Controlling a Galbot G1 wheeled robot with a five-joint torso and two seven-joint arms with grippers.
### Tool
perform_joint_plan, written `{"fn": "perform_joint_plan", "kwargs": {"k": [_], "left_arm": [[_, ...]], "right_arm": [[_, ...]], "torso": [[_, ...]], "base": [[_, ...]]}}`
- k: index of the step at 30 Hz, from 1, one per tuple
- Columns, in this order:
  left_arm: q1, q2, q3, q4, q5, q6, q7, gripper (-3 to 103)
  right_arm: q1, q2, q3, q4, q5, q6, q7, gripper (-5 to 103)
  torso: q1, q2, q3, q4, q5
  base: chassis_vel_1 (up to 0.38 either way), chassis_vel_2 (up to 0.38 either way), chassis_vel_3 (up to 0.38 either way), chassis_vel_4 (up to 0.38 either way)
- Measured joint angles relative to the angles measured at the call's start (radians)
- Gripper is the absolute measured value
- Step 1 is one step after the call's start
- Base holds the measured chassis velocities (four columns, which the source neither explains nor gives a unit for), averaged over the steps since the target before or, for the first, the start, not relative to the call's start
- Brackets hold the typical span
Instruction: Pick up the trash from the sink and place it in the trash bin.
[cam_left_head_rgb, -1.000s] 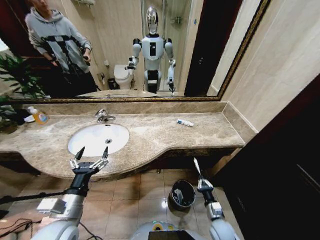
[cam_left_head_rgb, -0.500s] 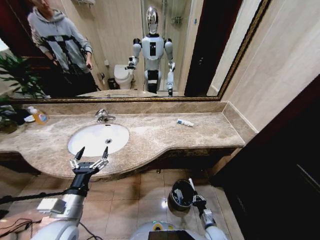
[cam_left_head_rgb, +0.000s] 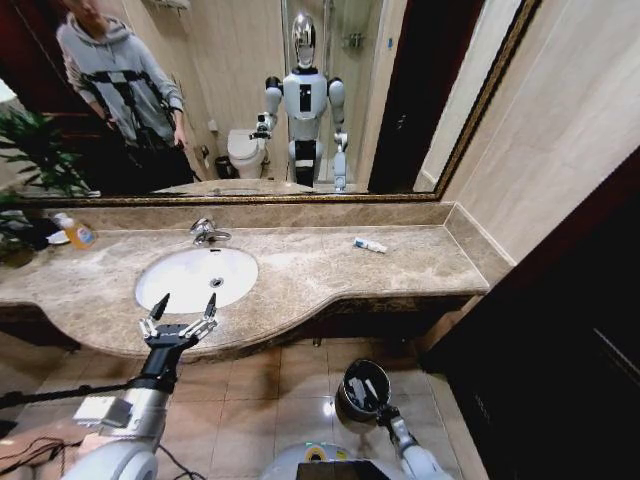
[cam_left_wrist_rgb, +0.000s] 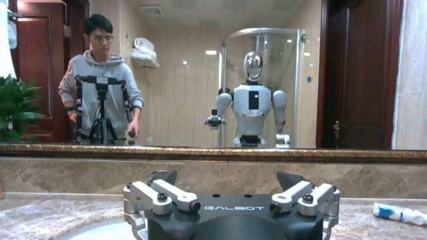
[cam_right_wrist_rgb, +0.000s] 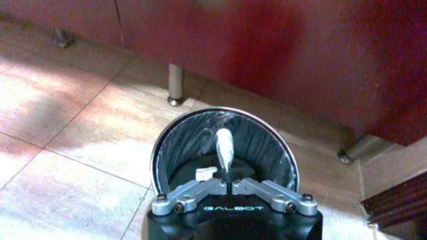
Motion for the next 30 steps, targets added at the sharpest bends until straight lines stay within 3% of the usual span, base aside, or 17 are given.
{"fn": "perform_joint_plan", "kwargs": {"k": [7, 15, 23, 26, 27, 29, 30], "left_arm": [[0.000, 0.000, 0.000, 0.000, 0.000, 0.000, 0.000, 100], [0.000, 0.000, 0.000, 0.000, 0.000, 0.000, 0.000, 100], [0.000, 0.000, 0.000, 0.000, 0.000, 0.000, 0.000, 100], [0.000, 0.000, 0.000, 0.000, 0.000, 0.000, 0.000, 100], [0.000, 0.000, 0.000, 0.000, 0.000, 0.000, 0.000, 100], [0.000, 0.000, 0.000, 0.000, 0.000, 0.000, 0.000, 100], [0.000, 0.000, 0.000, 0.000, 0.000, 0.000, 0.000, 100]], "right_arm": [[0.118, 0.027, 0.026, -0.182, -0.039, -0.034, -0.001, 0], [0.154, 0.023, 0.017, -0.236, -0.059, -0.053, -0.003, 0], [0.159, 0.022, 0.005, -0.223, -0.060, -0.056, 0.005, 32], [0.157, 0.020, 0.005, -0.219, -0.060, -0.056, 0.007, 37], [0.155, 0.020, 0.005, -0.217, -0.060, -0.056, 0.007, 48], [0.154, 0.020, 0.005, -0.216, -0.060, -0.055, 0.009, 48], [0.152, 0.020, 0.005, -0.213, -0.060, -0.054, 0.011, 54]], "torso": [[0.000, 0.000, 0.000, 0.0000, 0.0001], [0.000, 0.000, 0.000, -0.0001, 0.0001], [0.000, 0.000, 0.000, -0.0001, 0.0002], [0.000, 0.000, 0.000, -0.0001, 0.0001], [0.000, 0.000, 0.000, -0.0001, 0.0001], [0.000, 0.000, 0.000, -0.0001, 0.0002], [0.000, 0.000, 0.000, -0.0001, 0.0001]], "base": [[0.000, 0.000, 0.000, 0.000], [0.000, 0.000, 0.000, 0.000], [0.000, 0.000, 0.000, 0.000], [0.000, 0.000, 0.000, 0.000], [0.000, 0.000, 0.000, 0.000], [0.000, 0.000, 0.000, 0.000], [0.000, 0.000, 0.000, 0.000]]}}
